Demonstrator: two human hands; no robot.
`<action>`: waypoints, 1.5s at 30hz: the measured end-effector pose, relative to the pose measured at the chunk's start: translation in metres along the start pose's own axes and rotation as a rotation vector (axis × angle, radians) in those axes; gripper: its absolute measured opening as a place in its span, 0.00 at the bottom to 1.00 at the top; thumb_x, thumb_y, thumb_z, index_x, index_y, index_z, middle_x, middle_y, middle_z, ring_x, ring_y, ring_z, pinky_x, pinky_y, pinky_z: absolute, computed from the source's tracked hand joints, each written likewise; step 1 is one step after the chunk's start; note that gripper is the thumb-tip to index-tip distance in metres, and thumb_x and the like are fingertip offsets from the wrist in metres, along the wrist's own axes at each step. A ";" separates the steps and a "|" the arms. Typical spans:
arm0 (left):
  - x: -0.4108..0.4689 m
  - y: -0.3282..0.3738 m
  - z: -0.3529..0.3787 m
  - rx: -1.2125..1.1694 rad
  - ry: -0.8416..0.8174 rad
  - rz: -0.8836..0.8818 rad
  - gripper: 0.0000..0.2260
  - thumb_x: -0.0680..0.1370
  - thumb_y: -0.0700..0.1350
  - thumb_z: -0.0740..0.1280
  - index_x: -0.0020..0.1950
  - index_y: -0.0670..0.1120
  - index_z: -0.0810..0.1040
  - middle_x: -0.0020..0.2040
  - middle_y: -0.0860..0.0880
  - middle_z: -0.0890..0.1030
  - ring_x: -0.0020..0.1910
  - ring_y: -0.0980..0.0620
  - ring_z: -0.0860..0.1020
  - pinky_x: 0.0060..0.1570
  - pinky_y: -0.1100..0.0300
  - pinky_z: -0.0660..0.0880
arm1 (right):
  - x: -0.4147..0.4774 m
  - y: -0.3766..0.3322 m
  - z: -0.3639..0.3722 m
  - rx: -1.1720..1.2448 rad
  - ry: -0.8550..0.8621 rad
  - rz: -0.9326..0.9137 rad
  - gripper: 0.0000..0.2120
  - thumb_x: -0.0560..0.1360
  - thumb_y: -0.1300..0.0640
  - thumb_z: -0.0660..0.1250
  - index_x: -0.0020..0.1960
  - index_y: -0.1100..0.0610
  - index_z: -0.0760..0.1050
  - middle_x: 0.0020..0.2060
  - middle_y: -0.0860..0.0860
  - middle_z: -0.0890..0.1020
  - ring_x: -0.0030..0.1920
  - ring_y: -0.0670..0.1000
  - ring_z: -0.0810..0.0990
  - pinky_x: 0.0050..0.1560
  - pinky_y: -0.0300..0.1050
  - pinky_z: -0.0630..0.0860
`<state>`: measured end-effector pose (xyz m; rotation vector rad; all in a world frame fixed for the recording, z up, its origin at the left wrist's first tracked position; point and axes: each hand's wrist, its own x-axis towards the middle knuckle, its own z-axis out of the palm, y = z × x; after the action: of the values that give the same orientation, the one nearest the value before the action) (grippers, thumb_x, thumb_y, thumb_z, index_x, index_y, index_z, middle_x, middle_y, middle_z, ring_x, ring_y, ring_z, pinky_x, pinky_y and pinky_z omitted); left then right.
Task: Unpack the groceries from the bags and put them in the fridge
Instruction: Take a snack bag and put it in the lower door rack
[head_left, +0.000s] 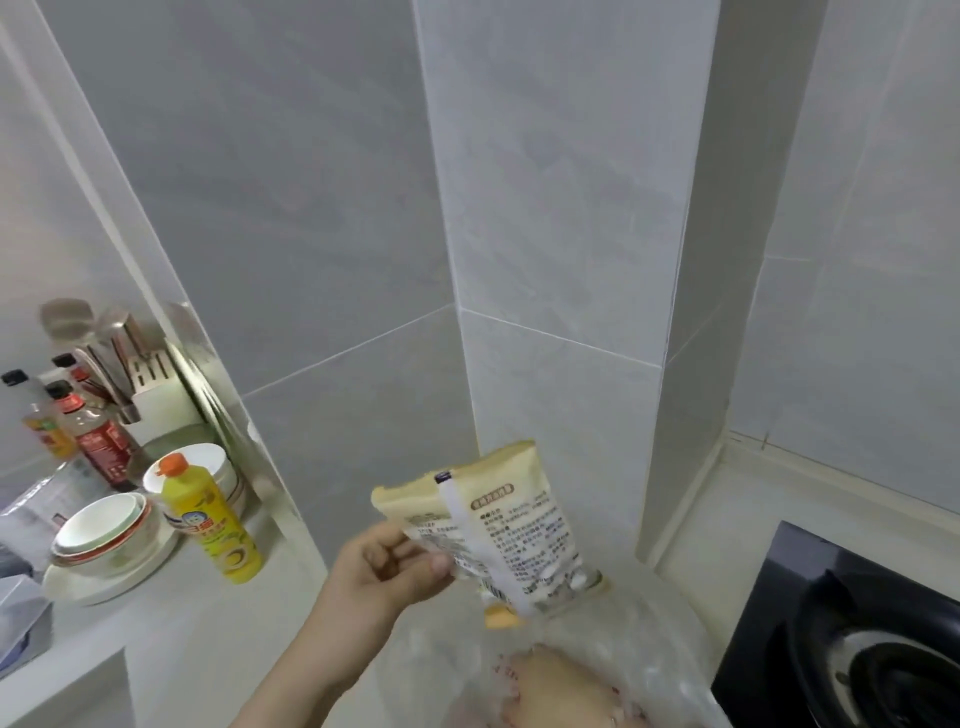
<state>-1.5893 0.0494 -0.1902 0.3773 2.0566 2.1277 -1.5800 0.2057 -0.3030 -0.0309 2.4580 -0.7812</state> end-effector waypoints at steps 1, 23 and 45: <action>0.000 0.005 -0.004 -0.051 0.024 0.029 0.09 0.67 0.32 0.73 0.35 0.46 0.85 0.37 0.46 0.84 0.38 0.54 0.83 0.39 0.64 0.79 | 0.001 -0.001 -0.002 0.130 -0.001 0.027 0.20 0.81 0.51 0.55 0.67 0.62 0.69 0.66 0.57 0.73 0.63 0.54 0.73 0.55 0.40 0.68; -0.092 0.030 0.012 -0.413 0.368 -0.184 0.27 0.78 0.62 0.52 0.57 0.42 0.79 0.54 0.40 0.82 0.54 0.41 0.80 0.54 0.46 0.75 | -0.103 -0.076 -0.031 1.489 0.005 -0.390 0.16 0.71 0.60 0.70 0.55 0.67 0.75 0.38 0.61 0.82 0.31 0.57 0.80 0.32 0.46 0.78; -0.583 0.161 0.100 0.974 1.572 -0.323 0.20 0.70 0.36 0.72 0.45 0.60 0.71 0.42 0.61 0.78 0.45 0.55 0.77 0.37 0.70 0.73 | -0.385 -0.231 0.131 -0.436 0.112 -1.589 0.24 0.74 0.44 0.66 0.66 0.51 0.67 0.61 0.48 0.73 0.61 0.49 0.71 0.54 0.44 0.72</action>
<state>-0.9935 -0.0289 -0.0681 -1.9681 3.2565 0.8692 -1.2198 0.0155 -0.0742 -2.2784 2.2400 -0.7092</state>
